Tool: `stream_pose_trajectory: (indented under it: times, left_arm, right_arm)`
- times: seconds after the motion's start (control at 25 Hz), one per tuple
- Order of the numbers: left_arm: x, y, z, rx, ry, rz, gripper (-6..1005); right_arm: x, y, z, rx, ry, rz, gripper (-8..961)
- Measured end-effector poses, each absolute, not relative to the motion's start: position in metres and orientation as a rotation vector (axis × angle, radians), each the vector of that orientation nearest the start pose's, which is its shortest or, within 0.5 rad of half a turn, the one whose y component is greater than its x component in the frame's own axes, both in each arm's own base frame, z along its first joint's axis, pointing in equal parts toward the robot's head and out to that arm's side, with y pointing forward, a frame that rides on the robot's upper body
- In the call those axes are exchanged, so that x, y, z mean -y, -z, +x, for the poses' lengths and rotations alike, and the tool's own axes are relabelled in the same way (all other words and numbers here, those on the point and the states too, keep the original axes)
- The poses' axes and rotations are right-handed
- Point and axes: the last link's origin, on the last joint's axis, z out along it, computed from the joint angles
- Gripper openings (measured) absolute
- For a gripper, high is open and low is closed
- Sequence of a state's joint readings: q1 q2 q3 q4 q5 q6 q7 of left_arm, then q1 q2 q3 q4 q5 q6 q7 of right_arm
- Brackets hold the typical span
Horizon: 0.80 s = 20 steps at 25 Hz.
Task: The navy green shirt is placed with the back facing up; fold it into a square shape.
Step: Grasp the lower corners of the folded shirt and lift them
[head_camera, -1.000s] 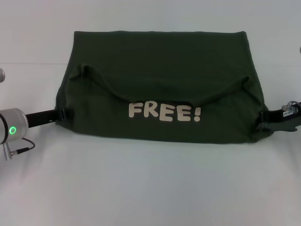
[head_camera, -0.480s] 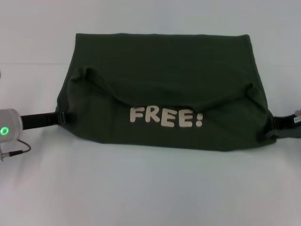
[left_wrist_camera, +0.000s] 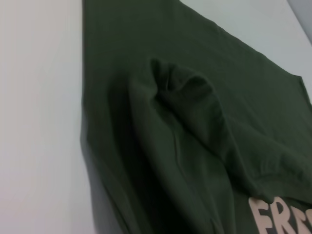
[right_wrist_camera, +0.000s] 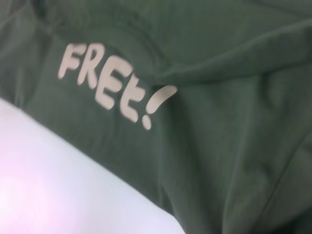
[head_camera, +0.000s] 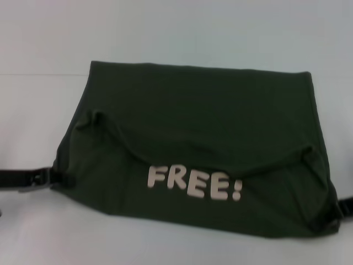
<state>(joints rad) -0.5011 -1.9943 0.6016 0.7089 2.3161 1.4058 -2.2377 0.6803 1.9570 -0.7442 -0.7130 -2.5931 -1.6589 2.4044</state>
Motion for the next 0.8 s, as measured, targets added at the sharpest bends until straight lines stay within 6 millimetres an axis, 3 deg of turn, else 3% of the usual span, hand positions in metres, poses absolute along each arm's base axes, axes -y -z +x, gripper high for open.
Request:
stream_pose_trajectory:
  times: [0.36,0.56,0.8]
  left_arm:
    - [-0.29,-0.062,-0.342,1.918,0.224,-2.324,41]
    - [-0.272,-0.066,-0.331,1.994,0.177,-2.45,41]
    - [-0.259,-0.066,-0.332,2.038,0.131,-2.502,41]
  right_arm:
    - [-0.299,-0.025,0.297,-1.762,0.292,-2.708,38]
    - [-0.286,-0.015,0.3,-1.756,0.428,-2.763,38]
    - [-0.284,-0.013,0.302,-1.772,0.421,-2.752,38]
